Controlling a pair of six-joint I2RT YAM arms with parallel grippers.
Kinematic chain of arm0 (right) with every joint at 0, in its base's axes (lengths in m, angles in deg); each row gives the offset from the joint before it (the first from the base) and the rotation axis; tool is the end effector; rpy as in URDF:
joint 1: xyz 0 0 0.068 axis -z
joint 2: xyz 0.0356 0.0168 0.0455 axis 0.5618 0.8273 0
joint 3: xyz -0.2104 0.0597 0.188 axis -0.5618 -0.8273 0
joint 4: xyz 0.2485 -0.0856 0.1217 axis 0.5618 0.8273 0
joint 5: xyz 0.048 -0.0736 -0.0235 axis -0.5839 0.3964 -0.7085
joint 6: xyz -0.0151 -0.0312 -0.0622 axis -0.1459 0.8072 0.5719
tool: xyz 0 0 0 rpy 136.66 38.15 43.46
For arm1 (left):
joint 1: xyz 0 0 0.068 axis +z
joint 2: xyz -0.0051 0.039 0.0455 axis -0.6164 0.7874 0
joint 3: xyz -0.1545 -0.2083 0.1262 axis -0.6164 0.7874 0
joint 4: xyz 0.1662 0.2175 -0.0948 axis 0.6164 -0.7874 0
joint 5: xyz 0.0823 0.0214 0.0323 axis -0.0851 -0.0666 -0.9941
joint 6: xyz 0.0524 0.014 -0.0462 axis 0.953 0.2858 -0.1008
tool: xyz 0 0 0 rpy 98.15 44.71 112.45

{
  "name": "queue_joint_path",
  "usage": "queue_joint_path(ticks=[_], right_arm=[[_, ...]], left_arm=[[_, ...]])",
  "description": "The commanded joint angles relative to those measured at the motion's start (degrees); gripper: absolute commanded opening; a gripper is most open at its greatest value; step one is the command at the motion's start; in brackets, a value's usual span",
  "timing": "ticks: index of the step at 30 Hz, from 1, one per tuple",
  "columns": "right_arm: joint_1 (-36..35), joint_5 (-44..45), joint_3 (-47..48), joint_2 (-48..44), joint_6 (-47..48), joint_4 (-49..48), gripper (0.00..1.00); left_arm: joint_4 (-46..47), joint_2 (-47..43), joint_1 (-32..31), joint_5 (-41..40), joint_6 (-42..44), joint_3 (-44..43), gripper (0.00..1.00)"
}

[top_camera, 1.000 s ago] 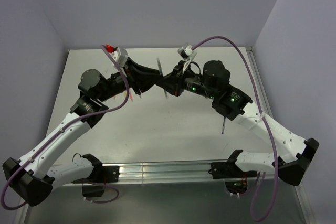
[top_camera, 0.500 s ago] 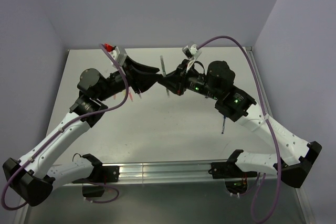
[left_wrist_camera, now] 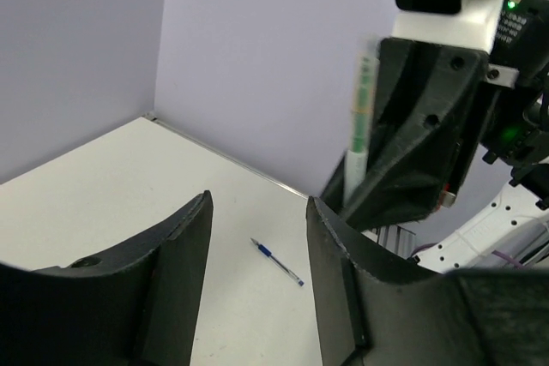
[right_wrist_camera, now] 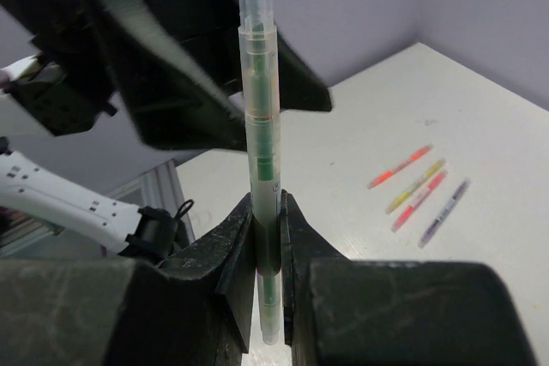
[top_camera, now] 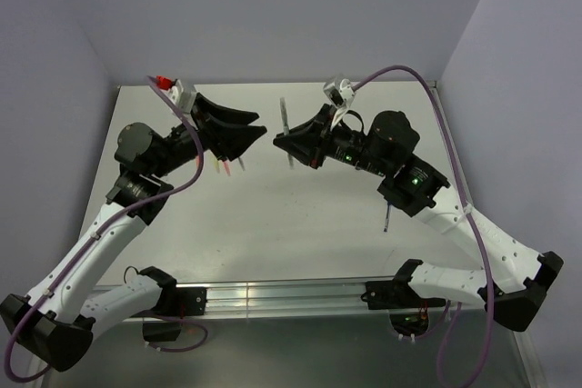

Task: Insert the pens into the pen caps
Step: Press the pen cap onto the pen.

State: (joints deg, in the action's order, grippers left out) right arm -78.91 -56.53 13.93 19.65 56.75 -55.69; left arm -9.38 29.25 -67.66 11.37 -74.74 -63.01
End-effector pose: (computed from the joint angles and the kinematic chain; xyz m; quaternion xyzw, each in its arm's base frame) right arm 0.1848 0.2121 0.4676 -0.3002 0.6071 0.4647 0.5705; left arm 0.2049 -0.1528 0.4527 0.2378 0.5587 -0.5161 0.6041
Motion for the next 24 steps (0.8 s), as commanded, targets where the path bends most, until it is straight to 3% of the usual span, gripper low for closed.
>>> queue_joint_path(ticks=[1, 7, 16, 24], right_arm=[[0.17, -7.61, -2.42, -2.38, 1.30, -5.77, 0.00], [0.17, -15.96, -5.60, -3.79, 1.64, -7.36, 0.00], [0.17, -18.62, -6.48, -4.06, 2.44, -7.36, 0.00], [0.08, -18.89, -5.69, -3.00, 2.88, -6.13, 0.00]], left_arm=[[5.27, -1.71, 2.09, 2.01, -3.01, -1.28, 0.53], [16.67, -0.49, 6.21, 9.11, -11.42, -2.69, 0.59], [33.22, 4.70, 8.69, 20.27, -24.09, -4.09, 0.66], [34.99, 8.65, 7.29, 24.77, -25.16, -6.11, 0.67]])
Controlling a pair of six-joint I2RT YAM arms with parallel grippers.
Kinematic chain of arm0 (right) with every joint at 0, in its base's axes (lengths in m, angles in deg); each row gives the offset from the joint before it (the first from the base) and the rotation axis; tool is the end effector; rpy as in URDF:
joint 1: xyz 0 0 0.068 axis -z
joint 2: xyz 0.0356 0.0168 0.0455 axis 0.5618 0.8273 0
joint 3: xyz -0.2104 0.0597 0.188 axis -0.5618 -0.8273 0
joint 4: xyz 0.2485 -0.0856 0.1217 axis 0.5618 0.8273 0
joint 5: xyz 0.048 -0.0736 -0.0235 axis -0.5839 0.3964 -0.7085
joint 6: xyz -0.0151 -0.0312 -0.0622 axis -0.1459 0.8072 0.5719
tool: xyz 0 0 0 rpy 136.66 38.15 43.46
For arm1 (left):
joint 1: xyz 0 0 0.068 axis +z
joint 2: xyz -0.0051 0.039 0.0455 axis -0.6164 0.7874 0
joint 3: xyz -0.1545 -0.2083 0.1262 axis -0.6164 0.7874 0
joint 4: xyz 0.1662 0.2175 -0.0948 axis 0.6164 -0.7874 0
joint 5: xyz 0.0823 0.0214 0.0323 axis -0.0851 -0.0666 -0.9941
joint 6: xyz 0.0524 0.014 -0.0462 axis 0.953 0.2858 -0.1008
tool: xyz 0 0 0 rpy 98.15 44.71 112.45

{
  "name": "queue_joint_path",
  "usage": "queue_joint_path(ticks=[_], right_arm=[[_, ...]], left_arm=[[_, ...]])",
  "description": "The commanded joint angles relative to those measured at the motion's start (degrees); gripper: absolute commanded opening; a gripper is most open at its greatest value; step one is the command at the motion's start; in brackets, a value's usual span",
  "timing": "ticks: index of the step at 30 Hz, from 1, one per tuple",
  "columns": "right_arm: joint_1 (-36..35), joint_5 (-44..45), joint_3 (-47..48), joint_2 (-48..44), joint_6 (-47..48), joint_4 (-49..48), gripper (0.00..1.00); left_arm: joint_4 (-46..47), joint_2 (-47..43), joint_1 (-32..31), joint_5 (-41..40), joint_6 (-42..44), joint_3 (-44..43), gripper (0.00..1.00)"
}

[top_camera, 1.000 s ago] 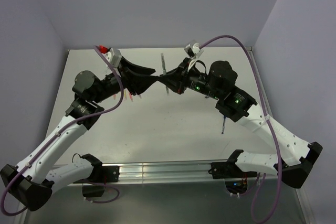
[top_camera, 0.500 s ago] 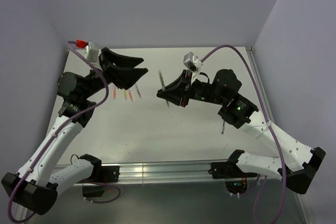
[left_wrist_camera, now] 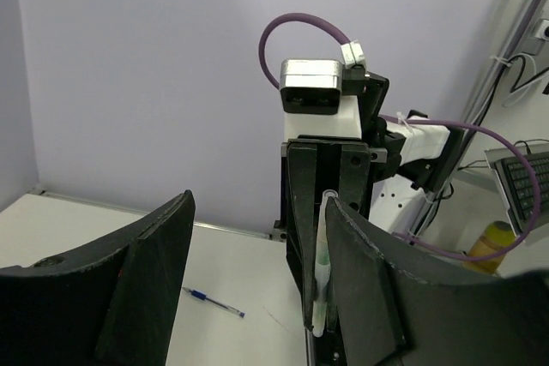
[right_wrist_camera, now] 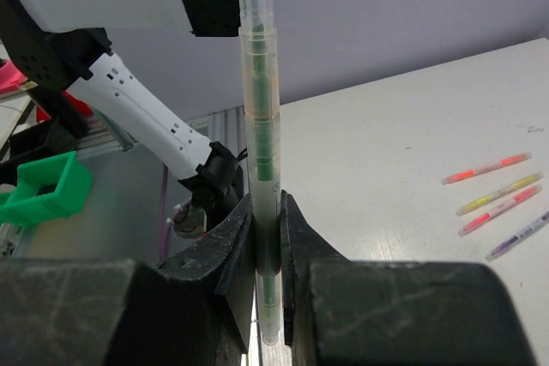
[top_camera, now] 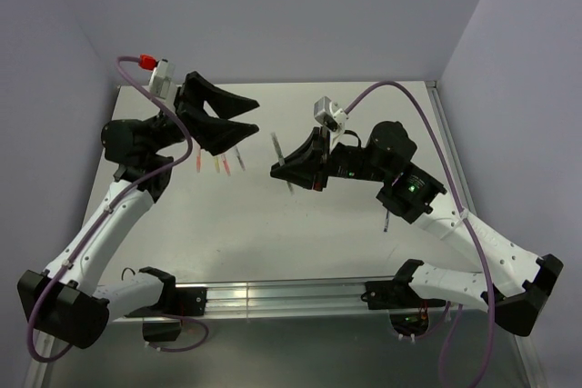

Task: Insert the pens into the pen caps
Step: Press the pen cap onto the pen.

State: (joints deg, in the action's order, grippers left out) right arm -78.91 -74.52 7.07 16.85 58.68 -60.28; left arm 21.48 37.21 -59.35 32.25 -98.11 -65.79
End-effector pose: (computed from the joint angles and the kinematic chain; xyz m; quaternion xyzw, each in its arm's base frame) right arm 0.1630 0.2129 0.4422 -0.4105 0.5417 0.5310 0.5062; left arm 0.2193 -0.1360 0.4841 0.3111 0.4441 -0.6263 0.5602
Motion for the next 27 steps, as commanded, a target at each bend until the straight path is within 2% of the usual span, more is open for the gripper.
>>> queue_joint_path(ticks=[1, 21, 27], right_arm=[[0.08, -0.81, 1.09, -0.29, 0.87, -1.71, 0.00], [-0.09, 1.21, 2.93, 1.38, 1.75, 0.48, 0.00], [-0.09, 2.09, 3.29, 1.73, 1.83, 1.01, 0.00]], left_arm=[[4.22, 1.05, -1.46, 4.16, -1.71, -3.43, 0.67], [1.94, 5.53, -6.12, 5.66, 0.13, -5.98, 0.66], [0.09, 6.24, -7.09, 5.65, 1.37, -6.68, 0.62]])
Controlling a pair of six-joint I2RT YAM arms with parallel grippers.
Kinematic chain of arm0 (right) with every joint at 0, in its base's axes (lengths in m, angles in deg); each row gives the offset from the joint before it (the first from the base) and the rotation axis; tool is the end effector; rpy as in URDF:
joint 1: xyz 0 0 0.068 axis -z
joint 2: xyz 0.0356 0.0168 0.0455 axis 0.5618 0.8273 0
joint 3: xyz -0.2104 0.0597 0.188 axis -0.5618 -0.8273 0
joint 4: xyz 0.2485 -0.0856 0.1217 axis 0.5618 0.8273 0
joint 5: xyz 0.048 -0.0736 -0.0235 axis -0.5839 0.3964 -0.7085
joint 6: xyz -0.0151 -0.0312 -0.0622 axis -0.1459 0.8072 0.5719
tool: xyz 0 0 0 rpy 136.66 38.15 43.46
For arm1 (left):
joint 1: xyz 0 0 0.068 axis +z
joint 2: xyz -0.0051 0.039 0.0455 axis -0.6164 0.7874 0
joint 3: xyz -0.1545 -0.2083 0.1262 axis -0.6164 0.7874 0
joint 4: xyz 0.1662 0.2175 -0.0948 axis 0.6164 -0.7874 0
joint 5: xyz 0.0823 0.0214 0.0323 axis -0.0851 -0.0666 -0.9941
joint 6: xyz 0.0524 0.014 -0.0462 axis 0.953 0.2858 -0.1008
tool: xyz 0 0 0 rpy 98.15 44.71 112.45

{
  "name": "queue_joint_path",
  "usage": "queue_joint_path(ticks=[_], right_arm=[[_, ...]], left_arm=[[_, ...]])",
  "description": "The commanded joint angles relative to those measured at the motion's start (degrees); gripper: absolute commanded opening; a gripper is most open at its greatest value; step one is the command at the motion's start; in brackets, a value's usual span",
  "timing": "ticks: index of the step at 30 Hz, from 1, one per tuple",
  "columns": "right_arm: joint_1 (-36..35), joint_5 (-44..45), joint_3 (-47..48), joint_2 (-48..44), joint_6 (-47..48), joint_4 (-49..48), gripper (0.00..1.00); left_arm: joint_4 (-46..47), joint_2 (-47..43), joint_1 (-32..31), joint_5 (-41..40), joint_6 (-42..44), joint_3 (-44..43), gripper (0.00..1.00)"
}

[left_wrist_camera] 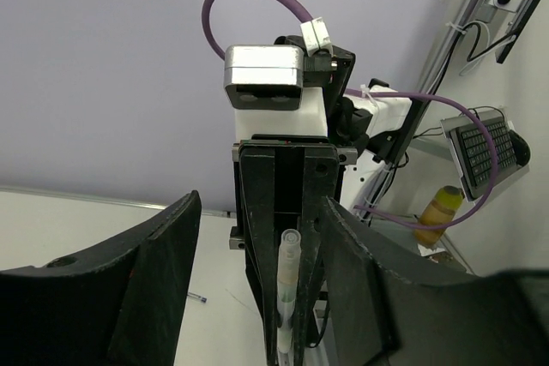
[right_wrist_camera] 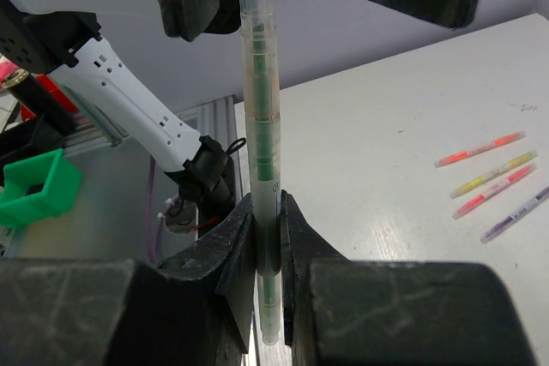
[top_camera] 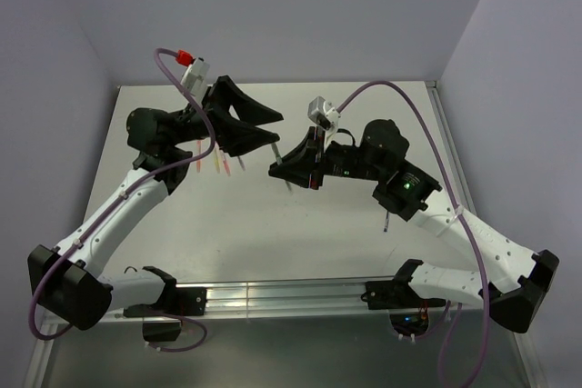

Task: Insert the pens into the pen caps
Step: Press the pen cap onto the pen.

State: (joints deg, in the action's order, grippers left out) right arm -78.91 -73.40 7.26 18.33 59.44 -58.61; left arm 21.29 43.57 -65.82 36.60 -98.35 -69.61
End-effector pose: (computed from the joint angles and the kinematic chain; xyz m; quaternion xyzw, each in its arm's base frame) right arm 0.1701 0.2186 0.4336 -0.4077 0.5617 0.5207 0.4971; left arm 0.2288 -0.1766 0.4776 0.3580 0.4437 -0.6606 0.4884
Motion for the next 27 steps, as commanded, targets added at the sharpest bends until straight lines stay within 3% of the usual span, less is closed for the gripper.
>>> queue_joint_path(ticks=[1, 17, 20, 22, 27], right_arm=[[-0.09, 1.24, 3.00, 0.24, 1.07, -0.65, 0.00], [-0.09, 3.88, 3.97, 0.77, 0.37, -0.04, 0.00], [-0.09, 3.97, 3.88, 1.04, 0.37, -0.04, 0.00], [-0.09, 4.49, 3.71, 0.95, 0.37, -0.04, 0.00], [-0.09, 6.77, 4.32, 1.30, -0.33, -0.04, 0.00]], left_arm=[[0.11, 0.05, -0.71, 1.31, 1.70, -2.86, 0.59], [-7.19, -0.82, -2.11, -0.54, 7.41, -3.38, 0.32], [-7.63, -1.09, -2.11, -1.15, 7.93, -3.30, 0.18], [-8.50, -1.26, -2.20, -1.50, 8.81, -3.38, 0.00], [-10.08, -2.31, -2.73, -2.91, 10.83, -2.25, 0.00]])
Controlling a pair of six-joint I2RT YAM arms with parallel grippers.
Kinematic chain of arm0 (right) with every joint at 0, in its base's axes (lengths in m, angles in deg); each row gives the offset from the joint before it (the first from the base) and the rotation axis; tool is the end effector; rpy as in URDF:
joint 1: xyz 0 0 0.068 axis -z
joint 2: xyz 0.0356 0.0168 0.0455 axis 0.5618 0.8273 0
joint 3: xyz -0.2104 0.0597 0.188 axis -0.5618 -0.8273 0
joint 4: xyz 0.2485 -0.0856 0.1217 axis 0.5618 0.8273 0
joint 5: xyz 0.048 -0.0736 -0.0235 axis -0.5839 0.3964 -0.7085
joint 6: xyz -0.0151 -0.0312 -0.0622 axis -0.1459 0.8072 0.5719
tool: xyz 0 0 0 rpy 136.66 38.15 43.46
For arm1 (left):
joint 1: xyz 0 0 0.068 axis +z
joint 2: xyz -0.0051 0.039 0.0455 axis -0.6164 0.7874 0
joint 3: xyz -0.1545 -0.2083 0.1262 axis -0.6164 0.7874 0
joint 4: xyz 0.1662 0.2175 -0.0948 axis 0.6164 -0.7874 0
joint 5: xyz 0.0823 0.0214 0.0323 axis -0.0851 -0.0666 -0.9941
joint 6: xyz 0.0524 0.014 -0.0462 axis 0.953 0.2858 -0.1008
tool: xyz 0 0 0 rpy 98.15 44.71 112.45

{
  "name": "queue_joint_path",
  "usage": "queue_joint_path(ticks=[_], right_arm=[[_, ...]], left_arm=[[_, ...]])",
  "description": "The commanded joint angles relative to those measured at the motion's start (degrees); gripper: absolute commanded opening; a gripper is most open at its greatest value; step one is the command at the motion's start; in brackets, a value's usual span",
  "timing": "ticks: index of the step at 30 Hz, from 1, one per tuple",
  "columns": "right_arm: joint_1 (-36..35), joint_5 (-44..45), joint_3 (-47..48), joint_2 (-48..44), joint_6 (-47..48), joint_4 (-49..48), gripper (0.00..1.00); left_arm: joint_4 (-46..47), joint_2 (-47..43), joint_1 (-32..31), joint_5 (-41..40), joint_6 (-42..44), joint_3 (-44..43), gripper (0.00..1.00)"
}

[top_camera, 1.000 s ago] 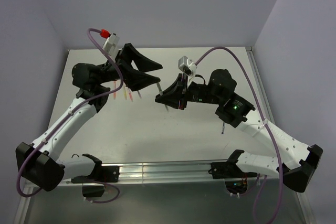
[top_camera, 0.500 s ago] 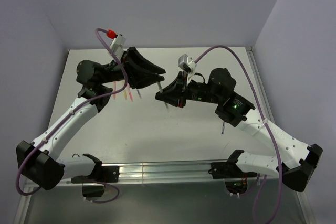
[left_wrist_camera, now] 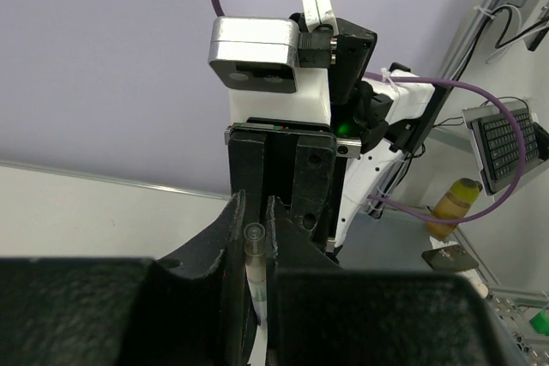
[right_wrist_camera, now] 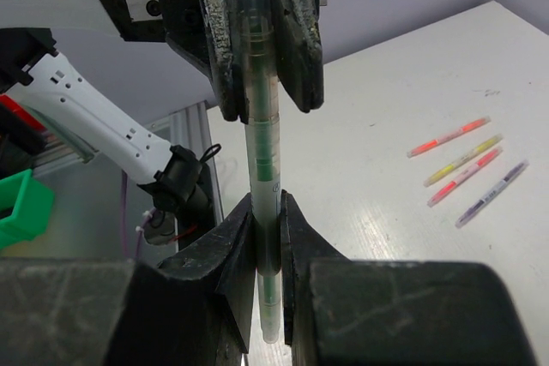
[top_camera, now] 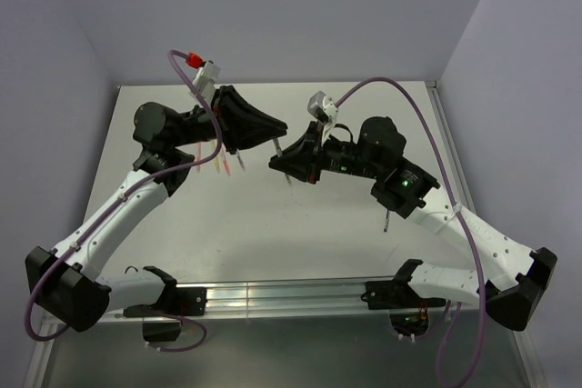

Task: Insert the pens into the pen caps
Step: Press the pen cap onto the pen.

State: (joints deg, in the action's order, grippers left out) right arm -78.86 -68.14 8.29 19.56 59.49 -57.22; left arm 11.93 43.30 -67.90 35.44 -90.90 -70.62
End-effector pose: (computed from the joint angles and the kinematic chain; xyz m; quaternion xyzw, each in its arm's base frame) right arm 0.1795 0.2215 0.4323 -0.3801 0.5897 0.4964 0.5112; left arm 0.2293 -0.1881 0.4721 0.3639 0.4668 -0.6442 0.4845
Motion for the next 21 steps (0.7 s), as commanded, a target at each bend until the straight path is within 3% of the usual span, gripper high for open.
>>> queue_joint_path(ticks=[1, 21], right_arm=[[-0.14, 1.95, 3.64, 0.07, -0.56, -1.43, 0.00], [1.44, 11.61, 6.72, -0.98, -3.46, -1.52, 0.00]], left_arm=[[-2.13, -2.23, -0.65, -2.02, 3.99, -1.15, 0.00], [-12.77, -3.46, -5.05, -5.53, 12.61, 3.33, 0.00]])
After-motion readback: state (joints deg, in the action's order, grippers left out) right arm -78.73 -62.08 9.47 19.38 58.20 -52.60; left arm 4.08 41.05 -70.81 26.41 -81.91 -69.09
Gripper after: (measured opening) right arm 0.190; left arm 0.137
